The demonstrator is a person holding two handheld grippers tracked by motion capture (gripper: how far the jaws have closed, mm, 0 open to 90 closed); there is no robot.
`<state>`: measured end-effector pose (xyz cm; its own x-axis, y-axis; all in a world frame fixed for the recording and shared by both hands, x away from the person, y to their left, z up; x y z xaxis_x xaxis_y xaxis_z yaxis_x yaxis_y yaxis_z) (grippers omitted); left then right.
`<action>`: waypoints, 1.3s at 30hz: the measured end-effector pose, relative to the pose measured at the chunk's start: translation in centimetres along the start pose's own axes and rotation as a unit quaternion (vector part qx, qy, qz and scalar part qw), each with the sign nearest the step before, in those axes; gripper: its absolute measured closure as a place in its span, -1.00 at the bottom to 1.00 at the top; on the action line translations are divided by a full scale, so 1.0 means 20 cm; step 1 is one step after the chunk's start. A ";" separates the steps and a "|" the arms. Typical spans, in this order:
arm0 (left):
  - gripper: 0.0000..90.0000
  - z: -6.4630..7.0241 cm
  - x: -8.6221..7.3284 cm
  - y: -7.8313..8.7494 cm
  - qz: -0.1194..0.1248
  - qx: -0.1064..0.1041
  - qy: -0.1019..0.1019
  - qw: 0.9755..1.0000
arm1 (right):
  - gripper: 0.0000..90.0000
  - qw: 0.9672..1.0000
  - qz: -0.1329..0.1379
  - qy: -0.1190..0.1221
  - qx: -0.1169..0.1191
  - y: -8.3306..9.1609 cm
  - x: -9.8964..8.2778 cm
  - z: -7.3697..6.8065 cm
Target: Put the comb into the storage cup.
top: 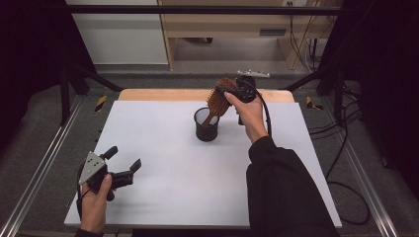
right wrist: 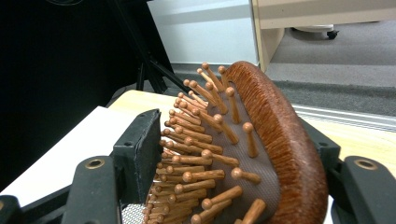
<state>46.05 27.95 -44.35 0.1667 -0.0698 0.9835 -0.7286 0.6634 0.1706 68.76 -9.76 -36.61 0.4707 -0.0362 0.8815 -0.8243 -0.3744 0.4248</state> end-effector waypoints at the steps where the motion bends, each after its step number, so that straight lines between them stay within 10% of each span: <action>1: -0.95 0.00 0.00 0.00 0.000 0.000 0.000 1.000 | -0.24 1.000 0.000 0.000 0.001 0.00 0.00 0.00; 39: -0.95 0.00 0.00 0.00 -0.001 -0.001 0.000 1.000 | -0.80 1.000 0.007 0.009 0.007 0.02 0.00 -0.02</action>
<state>46.06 27.94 -44.38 0.1682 -0.0719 0.9831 -0.7268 0.6648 0.1729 68.33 -9.50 -36.28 0.4534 -0.0257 0.8909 -0.8264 -0.3866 0.4094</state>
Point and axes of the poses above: each handheld gripper's, and its own axes: y roughly backward along the jaws, x roughly out of its top, z roughly to its right, the point moved 4 cm from there along -y, roughly forward along the jaws, and after that the axes turned 12 degrees about -x, right-handed, at the moved point
